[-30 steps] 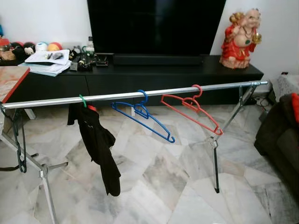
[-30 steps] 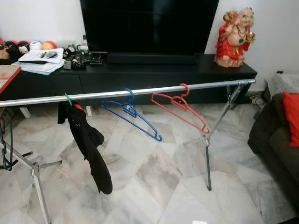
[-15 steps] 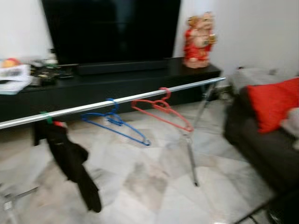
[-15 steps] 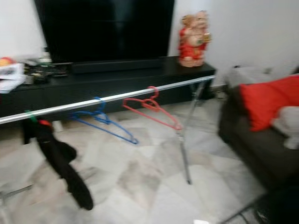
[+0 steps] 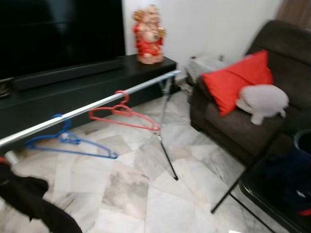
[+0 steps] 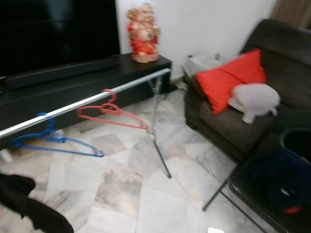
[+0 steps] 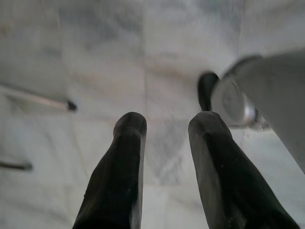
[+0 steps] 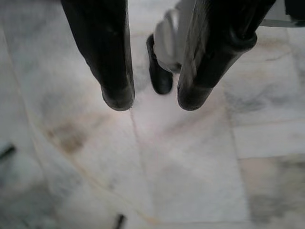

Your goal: Hang hanger

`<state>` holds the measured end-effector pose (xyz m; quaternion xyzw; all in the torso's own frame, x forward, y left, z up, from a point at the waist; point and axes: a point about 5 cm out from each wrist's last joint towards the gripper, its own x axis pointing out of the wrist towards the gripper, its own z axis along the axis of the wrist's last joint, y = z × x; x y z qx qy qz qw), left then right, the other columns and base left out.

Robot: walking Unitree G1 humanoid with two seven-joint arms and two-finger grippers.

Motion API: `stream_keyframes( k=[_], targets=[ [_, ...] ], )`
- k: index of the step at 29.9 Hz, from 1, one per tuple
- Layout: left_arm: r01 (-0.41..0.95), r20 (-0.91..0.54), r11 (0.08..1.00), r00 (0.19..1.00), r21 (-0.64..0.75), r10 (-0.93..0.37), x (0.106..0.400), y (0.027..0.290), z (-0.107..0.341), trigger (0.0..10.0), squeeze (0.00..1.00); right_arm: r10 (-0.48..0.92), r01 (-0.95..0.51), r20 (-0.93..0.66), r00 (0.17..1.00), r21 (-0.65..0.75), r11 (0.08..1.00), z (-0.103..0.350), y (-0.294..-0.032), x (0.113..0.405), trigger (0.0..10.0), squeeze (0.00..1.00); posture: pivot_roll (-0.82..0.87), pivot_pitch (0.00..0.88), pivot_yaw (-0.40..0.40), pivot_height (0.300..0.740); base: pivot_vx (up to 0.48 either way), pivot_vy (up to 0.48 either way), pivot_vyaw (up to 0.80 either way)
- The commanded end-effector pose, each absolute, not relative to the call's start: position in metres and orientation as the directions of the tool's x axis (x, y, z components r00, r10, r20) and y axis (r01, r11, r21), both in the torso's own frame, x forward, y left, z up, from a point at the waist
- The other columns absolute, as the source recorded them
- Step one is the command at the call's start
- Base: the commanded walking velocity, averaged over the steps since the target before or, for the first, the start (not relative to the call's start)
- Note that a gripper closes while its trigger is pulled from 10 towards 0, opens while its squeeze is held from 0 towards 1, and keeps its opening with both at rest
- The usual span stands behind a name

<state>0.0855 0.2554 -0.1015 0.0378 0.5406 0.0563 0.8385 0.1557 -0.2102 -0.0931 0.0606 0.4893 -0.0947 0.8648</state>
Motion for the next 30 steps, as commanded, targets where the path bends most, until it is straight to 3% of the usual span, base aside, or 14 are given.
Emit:
stream_keyframes(
  k=[1,8,30],
  targets=[
    [-0.048,-0.902,0.989,0.407,0.138,0.146,0.0843,0.2602,-0.1003,10.0,0.0,-0.093,0.223,-0.859,0.503,0.025,0.974,-0.093,-0.2037,0.1592,10.0,0.0,0.09,0.0,0.008,0.74,0.0,0.0,-0.73],
    [-0.043,-0.902,0.988,0.405,0.146,0.15,0.0854,0.2643,-0.0989,10.0,0.0,-0.096,0.243,-0.856,0.509,0.035,0.969,-0.0931,-0.1984,0.1609,10.0,0.0,0.09,0.0,0.037,0.74,0.0,0.0,-0.72],
    [-0.074,-0.906,0.987,0.392,0.14,0.158,0.0759,0.2665,-0.0999,10.0,0.0,-0.075,0.223,-0.864,0.498,0.044,0.974,-0.0968,-0.1958,0.1521,10.0,0.0,0.12,0.0,0.027,0.74,0.0,0.0,-0.72]
  ],
)
